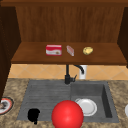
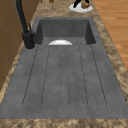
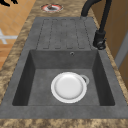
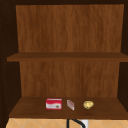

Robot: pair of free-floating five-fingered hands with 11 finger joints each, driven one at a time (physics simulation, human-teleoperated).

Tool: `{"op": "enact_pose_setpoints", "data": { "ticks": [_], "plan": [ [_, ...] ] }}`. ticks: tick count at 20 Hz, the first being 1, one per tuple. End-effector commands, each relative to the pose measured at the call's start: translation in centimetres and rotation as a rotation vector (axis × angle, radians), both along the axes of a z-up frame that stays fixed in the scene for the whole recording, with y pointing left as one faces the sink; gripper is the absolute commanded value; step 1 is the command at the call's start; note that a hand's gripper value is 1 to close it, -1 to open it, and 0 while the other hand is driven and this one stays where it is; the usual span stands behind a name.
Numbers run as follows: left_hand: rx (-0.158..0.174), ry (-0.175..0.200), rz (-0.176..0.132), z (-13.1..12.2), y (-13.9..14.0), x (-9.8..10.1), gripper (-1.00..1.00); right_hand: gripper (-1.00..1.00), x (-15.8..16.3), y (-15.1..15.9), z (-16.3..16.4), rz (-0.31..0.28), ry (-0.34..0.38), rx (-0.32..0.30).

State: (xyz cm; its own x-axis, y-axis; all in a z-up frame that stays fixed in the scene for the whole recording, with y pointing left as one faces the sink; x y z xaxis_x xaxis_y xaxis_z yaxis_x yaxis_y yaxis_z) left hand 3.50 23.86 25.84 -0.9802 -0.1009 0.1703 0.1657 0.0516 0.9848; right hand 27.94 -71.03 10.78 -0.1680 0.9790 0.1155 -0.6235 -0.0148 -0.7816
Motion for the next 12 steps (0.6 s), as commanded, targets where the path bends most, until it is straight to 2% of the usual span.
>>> {"op": "enact_pose_setpoints", "data": {
  "ticks": [1,12],
  "plan": [
    [0.000,0.000,0.000,0.0,0.0,0.0,0.00,-1.00,-0.4,0.0,0.0,0.000,0.000,-0.011],
    [0.000,0.000,0.000,0.0,0.0,0.0,0.00,-1.00,-1.3,-0.1,3.2,0.000,0.003,-0.019]
  ]
}}
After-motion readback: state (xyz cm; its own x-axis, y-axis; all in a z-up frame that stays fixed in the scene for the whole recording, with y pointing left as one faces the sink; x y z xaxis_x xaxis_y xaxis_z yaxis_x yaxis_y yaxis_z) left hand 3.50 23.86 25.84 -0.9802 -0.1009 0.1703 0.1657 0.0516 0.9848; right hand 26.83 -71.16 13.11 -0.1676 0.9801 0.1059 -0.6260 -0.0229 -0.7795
